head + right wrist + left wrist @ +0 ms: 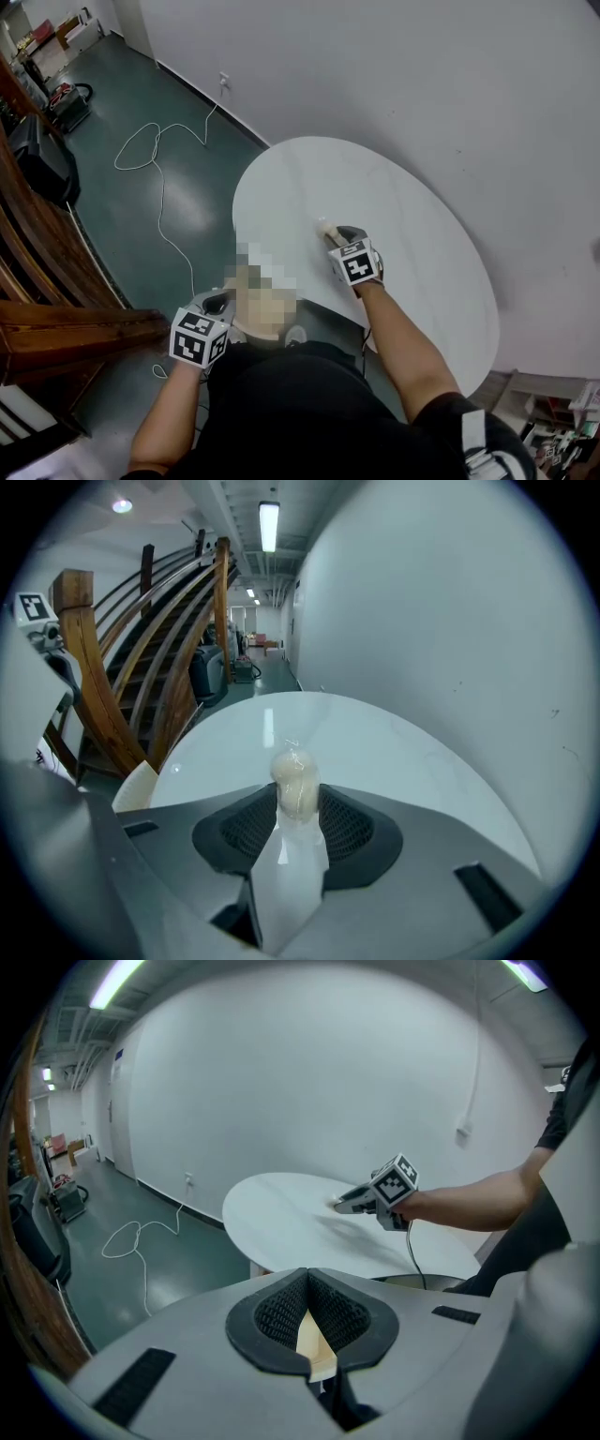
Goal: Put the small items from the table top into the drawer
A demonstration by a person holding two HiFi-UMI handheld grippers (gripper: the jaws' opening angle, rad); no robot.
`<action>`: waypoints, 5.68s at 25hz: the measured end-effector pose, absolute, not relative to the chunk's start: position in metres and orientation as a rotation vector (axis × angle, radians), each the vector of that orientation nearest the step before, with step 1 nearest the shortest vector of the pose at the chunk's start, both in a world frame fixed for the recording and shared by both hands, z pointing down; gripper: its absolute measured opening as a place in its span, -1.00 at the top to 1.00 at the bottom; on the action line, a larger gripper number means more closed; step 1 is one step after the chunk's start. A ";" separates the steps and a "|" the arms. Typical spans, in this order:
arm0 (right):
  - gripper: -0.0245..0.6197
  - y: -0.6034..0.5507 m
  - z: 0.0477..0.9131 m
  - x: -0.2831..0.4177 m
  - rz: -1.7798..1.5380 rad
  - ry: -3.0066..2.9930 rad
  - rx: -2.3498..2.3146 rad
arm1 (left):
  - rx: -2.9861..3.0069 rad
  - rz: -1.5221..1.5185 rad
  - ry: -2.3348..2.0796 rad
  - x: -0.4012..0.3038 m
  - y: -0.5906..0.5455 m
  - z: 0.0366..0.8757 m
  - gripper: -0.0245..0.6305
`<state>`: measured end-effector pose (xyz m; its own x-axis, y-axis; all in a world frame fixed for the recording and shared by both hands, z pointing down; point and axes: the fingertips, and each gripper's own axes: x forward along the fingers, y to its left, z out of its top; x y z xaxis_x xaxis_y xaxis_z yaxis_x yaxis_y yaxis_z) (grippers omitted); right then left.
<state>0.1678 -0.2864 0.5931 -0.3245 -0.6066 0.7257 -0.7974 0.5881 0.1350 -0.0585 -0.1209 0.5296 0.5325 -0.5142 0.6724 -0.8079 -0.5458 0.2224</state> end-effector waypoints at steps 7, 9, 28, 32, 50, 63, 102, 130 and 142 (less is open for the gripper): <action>0.50 -0.226 0.580 0.108 0.412 -2.182 1.040 | 2.263 0.784 -0.996 -0.063 -0.116 0.545 0.88; 0.50 -0.206 0.581 0.089 0.447 -2.212 1.006 | 2.258 0.799 -0.975 -0.066 -0.114 0.552 0.88; 0.49 -0.078 0.710 0.004 0.369 -2.009 0.465 | 2.197 0.831 -0.922 -0.101 -0.095 0.577 0.88; 0.49 -0.077 0.742 -0.002 0.338 -1.939 0.393 | 2.182 0.812 -0.961 -0.112 -0.091 0.574 0.88; 0.45 -0.074 0.791 -0.018 0.318 -1.833 0.270 | 2.126 0.771 -1.056 -0.139 -0.072 0.573 0.88; 0.45 -0.081 0.726 -0.009 0.362 -1.969 0.432 | 2.226 0.787 -1.015 -0.119 -0.087 0.554 0.88; 0.90 -0.155 0.421 0.089 0.473 -2.553 1.333 | 2.592 0.554 -1.045 -0.053 -0.153 0.418 0.88; 0.90 -0.146 0.429 0.084 0.434 -2.518 1.301 | 2.607 0.564 -1.028 -0.050 -0.149 0.420 0.88; 0.90 -0.145 0.433 0.086 0.446 -2.518 1.299 | 2.602 0.572 -1.035 -0.050 -0.148 0.420 0.88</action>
